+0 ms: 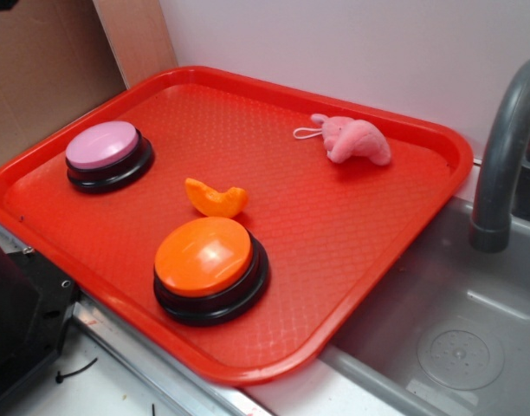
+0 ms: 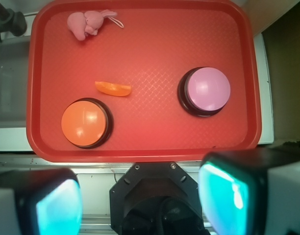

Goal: Push the orange button.

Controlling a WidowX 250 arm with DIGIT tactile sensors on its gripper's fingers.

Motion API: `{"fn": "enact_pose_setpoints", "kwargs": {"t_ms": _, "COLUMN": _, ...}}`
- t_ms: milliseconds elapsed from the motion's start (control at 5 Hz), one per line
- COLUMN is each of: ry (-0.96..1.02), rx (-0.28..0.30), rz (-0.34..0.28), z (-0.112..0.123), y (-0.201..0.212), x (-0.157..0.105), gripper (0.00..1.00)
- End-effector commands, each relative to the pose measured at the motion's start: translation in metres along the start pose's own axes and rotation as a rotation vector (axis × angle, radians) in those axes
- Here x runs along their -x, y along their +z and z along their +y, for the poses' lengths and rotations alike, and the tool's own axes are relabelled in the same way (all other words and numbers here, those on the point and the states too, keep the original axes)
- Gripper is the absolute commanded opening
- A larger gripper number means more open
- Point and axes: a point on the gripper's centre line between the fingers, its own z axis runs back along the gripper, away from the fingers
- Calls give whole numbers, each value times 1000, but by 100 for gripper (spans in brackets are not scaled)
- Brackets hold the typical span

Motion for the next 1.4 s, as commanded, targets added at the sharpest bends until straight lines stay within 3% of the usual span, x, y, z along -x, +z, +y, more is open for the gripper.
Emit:
{"fn": "enact_pose_setpoints", "kwargs": {"t_ms": 0, "ry": 0, "rx": 0, "rz": 0, "z": 0, "y": 0, "x": 0, "gripper": 100}}
{"fn": "enact_pose_setpoints", "kwargs": {"t_ms": 200, "ry": -172, "rx": 39, "rz": 10, "z": -49, "y": -49, "x": -28, "gripper": 100}}
{"fn": "enact_pose_setpoints", "kwargs": {"t_ms": 400, "ry": -371, "rx": 42, "rz": -26, "z": -99, "y": -89, "x": -31, "gripper": 100}}
{"fn": "enact_pose_setpoints", "kwargs": {"t_ms": 600, "ry": -490, "rx": 19, "rz": -1, "z": -122, "y": -118, "x": -28, "gripper": 100}}
{"fn": "enact_pose_setpoints", "kwargs": {"t_ms": 800, "ry": -572, "rx": -16, "rz": 18, "z": -129, "y": -133, "x": -24, "gripper": 100}}
{"fn": "enact_pose_setpoints", "kwargs": {"t_ms": 1200, "ry": -625, "rx": -24, "rz": 59, "z": -98, "y": -167, "x": -20, "gripper": 100}}
